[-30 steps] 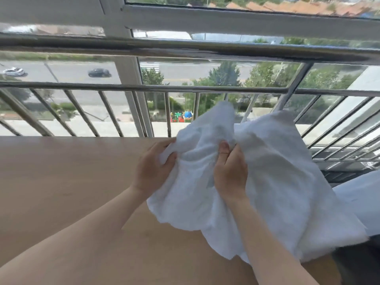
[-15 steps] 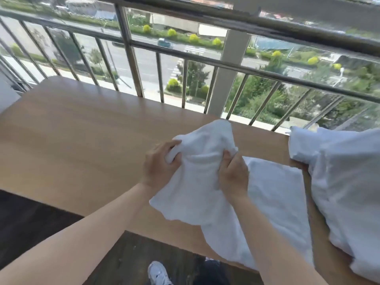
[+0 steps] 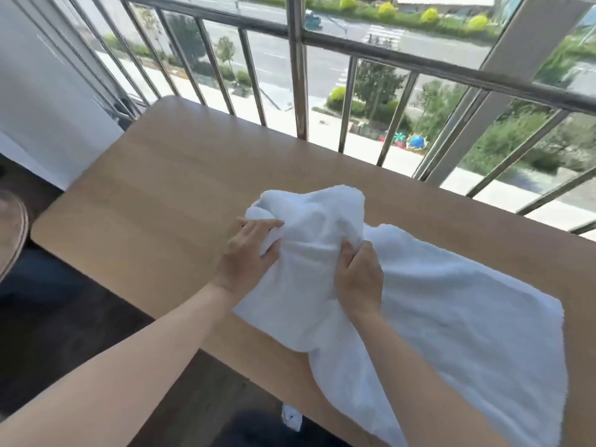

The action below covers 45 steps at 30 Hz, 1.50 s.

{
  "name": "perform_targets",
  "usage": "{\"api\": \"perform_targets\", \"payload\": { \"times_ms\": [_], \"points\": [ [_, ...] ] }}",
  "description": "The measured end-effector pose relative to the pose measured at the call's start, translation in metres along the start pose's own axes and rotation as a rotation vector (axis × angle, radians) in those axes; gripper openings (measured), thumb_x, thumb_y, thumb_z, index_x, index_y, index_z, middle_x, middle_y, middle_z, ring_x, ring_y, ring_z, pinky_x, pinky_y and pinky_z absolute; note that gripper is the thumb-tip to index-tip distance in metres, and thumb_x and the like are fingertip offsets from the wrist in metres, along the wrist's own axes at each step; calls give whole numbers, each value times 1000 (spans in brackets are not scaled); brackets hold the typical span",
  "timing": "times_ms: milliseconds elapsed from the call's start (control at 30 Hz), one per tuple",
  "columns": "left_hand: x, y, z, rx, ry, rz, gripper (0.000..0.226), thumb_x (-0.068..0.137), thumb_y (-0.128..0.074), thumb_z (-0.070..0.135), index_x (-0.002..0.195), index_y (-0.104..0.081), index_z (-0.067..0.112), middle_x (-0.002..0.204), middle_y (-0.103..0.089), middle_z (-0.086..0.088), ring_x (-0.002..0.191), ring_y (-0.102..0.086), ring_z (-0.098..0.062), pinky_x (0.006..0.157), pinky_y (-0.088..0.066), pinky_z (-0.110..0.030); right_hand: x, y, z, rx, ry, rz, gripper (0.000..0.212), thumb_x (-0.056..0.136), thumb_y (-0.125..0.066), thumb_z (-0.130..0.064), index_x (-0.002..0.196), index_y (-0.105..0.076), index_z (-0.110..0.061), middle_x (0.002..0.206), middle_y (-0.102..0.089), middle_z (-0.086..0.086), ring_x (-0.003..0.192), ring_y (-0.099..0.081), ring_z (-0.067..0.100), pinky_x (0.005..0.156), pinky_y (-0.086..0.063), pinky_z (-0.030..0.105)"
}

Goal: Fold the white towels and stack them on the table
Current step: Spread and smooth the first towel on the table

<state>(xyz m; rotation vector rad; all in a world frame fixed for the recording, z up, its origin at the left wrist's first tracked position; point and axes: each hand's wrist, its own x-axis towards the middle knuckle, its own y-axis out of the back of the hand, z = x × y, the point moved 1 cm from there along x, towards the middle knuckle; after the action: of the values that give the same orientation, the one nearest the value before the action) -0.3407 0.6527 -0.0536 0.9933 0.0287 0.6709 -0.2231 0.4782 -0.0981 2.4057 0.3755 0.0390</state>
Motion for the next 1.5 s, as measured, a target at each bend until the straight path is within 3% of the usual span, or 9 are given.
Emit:
{"api": "perform_targets", "payload": {
  "times_ms": [267, 400, 667, 800, 967, 1133, 1233, 1333, 1500],
  "points": [
    [20, -8, -76, -173, 402, -225, 76, 74, -83, 52, 138, -41, 40, 131, -35, 27, 109, -49, 3, 81, -42, -19, 23, -46, -10, -126, -122, -98, 35, 100, -51, -39, 112, -47, -7, 110, -56, 10, 105, -54, 34, 78, -38, 39],
    [41, 2, -94, -450, 475, -237, 57, 62, -83, 67, 104, -45, 72, 114, -51, 46, 97, -61, 14, 69, -47, -5, 20, -62, -27, -342, -69, -8, 53, 95, -55, -33, 141, -40, -9, 130, -48, 14, 121, -44, 35, 96, -36, 44],
    [86, -7, -135, -860, 640, -517, 50, 77, -86, 41, 116, -60, 26, 107, -74, 15, 98, -72, -6, 73, -58, -23, -15, -134, -76, -515, 12, -87, 54, 103, -37, -43, 154, -30, -27, 165, -21, -1, 154, 12, 30, 121, 13, 52],
    [97, -11, -146, -959, 694, -693, 57, 79, -86, 32, 127, -61, 16, 117, -74, -1, 107, -71, -19, 93, -58, -43, -24, -159, -93, -411, -81, -79, 59, 103, -27, -43, 159, -22, -25, 167, -17, 0, 155, 9, 24, 121, 16, 49],
    [112, 6, -173, -947, 579, -718, 44, 79, -87, 33, 116, -65, 38, 111, -75, 11, 102, -72, -10, 74, -58, -22, -26, -172, -108, -330, -99, -122, 76, 92, -7, -66, 160, -11, -31, 169, -10, -1, 155, 8, 22, 122, 12, 49],
    [121, 22, -206, -478, 375, -716, 66, 71, -74, 62, 123, -36, 74, 97, -68, 33, 89, -64, 13, 76, -49, -19, -19, -201, -118, -497, -100, -212, 66, 94, -15, -74, 151, 12, -57, 168, 11, -10, 149, 24, 40, 112, 22, 64],
    [130, 24, -216, -350, 329, -827, 74, 72, -66, 70, 131, -21, 75, 105, -63, 33, 96, -61, 3, 79, -48, -22, -17, -213, -116, -602, -104, -208, 65, 93, -18, -76, 149, 13, -61, 167, 19, -7, 146, 29, 46, 108, 22, 70],
    [140, 25, -212, -502, 407, -969, 65, 73, -65, 80, 133, -43, 66, 120, -65, 31, 114, -60, 3, 97, -49, -28, -15, -216, -112, -642, -103, -187, 64, 93, -15, -75, 150, 10, -60, 166, 23, -7, 145, 30, 46, 108, 19, 73],
    [150, 26, -201, -707, 263, -937, 66, 83, -78, 47, 140, -47, 53, 129, -65, 21, 121, -61, -3, 102, -50, -40, 5, -216, -106, -665, -106, -169, 64, 94, -5, -75, 152, 14, -55, 166, 23, -7, 145, 33, 42, 109, 19, 71]
  ]
}}
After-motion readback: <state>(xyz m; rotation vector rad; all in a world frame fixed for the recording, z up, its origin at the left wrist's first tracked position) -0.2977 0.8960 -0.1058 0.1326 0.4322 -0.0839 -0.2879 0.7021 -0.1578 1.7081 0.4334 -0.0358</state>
